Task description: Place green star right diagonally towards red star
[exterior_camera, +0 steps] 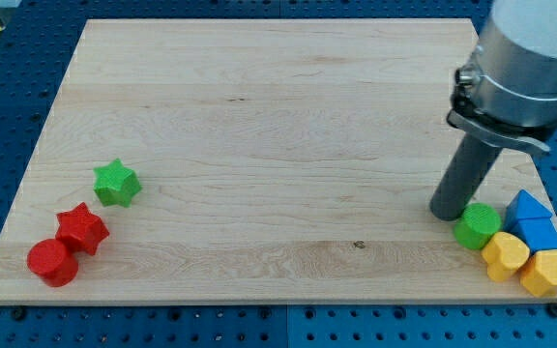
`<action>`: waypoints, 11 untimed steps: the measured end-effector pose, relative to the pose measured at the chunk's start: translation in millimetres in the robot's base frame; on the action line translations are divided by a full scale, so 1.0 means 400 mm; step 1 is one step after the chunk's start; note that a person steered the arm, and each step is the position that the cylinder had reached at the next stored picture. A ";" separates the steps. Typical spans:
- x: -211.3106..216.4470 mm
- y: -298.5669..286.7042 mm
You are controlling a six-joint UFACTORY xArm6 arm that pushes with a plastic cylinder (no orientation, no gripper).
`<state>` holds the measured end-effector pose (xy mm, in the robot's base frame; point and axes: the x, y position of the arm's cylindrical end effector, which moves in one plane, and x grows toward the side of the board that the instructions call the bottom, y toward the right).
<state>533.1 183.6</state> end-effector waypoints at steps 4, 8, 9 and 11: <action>-0.272 -0.630; -0.126 -1.103; -0.113 -1.000; -0.101 -0.835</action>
